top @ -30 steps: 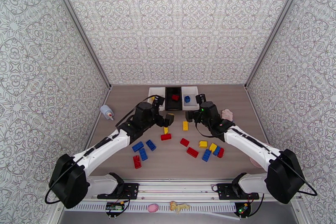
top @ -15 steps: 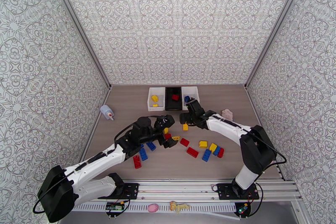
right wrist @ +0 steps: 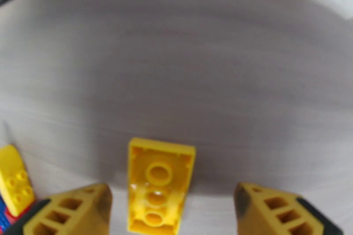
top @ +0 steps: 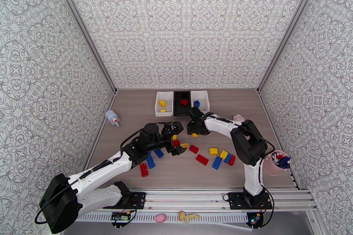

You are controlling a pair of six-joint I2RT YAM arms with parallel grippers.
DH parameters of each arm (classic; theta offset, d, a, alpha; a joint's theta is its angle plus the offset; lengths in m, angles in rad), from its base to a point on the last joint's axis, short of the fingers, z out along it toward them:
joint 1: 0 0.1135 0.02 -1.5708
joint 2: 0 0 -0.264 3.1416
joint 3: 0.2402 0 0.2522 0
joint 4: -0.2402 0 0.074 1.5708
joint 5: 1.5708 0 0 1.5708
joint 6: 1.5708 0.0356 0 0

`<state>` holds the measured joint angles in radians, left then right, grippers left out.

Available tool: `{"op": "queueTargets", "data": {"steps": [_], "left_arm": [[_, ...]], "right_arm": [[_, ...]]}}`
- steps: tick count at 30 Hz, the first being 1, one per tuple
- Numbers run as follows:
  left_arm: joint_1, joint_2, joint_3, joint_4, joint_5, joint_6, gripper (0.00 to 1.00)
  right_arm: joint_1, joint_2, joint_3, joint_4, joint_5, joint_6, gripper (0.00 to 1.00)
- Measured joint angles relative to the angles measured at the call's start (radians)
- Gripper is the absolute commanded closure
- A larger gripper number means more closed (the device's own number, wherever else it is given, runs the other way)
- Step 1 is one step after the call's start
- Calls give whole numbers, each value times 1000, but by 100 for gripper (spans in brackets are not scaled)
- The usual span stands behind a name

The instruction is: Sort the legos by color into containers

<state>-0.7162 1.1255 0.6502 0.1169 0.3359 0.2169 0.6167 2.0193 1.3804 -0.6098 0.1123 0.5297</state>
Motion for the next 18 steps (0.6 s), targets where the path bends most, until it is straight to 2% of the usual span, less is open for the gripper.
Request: {"op": "queueTargets", "data": {"steps": [12, 18], "left_arm": [[1, 0, -5, 1, 0, -3, 0], [5, 0, -19, 6, -1, -10, 0]], "right_arm": [[-1, 5, 13, -13, -16, 33, 69], [-1, 2, 13, -11, -16, 39, 71]]}}
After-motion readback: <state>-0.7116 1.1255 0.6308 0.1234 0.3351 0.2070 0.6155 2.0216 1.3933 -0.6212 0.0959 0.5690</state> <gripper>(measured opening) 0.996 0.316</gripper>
